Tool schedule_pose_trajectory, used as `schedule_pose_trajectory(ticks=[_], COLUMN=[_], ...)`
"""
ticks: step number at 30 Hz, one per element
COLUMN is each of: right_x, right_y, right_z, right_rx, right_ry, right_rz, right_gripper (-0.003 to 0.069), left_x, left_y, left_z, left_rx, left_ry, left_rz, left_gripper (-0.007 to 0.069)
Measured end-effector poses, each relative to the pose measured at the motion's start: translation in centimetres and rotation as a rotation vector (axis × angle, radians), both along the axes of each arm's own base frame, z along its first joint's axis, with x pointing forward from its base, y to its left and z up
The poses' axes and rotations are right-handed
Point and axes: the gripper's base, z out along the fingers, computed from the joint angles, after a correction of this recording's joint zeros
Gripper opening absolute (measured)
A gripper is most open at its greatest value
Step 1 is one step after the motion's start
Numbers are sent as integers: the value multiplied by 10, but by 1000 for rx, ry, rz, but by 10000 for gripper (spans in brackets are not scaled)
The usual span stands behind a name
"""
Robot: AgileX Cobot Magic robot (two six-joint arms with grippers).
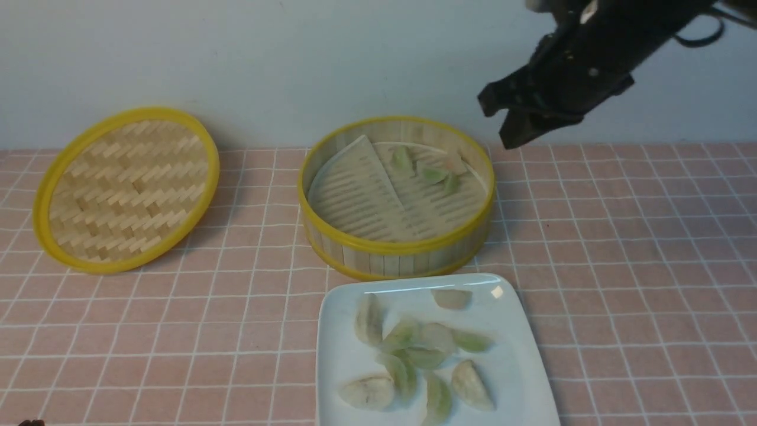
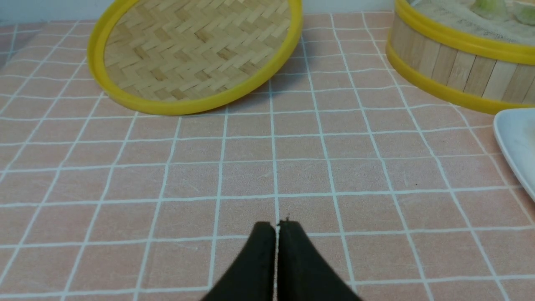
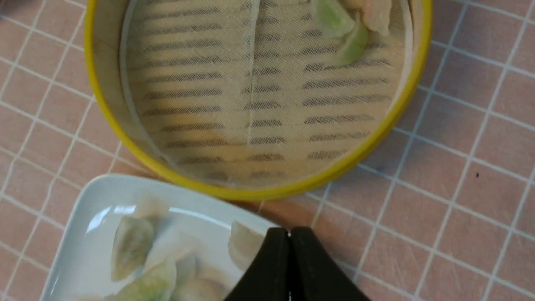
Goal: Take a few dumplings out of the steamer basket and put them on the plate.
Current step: Use the right arm to grab a dumpling from inside the steamer
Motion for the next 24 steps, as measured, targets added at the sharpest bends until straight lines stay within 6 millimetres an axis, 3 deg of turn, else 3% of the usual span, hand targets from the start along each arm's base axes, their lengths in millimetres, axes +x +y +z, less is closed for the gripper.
schedule_pose_trajectory(ticks=[3, 9, 13, 19, 24], right_x=[29, 79, 93, 102, 106], right_y=[25, 49, 53, 52, 50], right_z=[-26, -77, -94, -120, -140], right_rx=[-43, -70, -84, -130, -151], right_ry=[-1, -38, -61, -46, -15], right_rz=[-20, -53, -56, -97, -109], right_gripper=[0, 64, 136, 314, 380], left_x=[0, 0, 0, 0, 0], left_y=[0, 0, 0, 0, 0], left_z=[0, 0, 0, 0, 0], left_rx=[0, 0, 0, 0, 0], left_ry=[0, 0, 0, 0, 0], left_rz=[0, 0, 0, 0, 0], left_gripper=[-6, -6, -6, -6, -6])
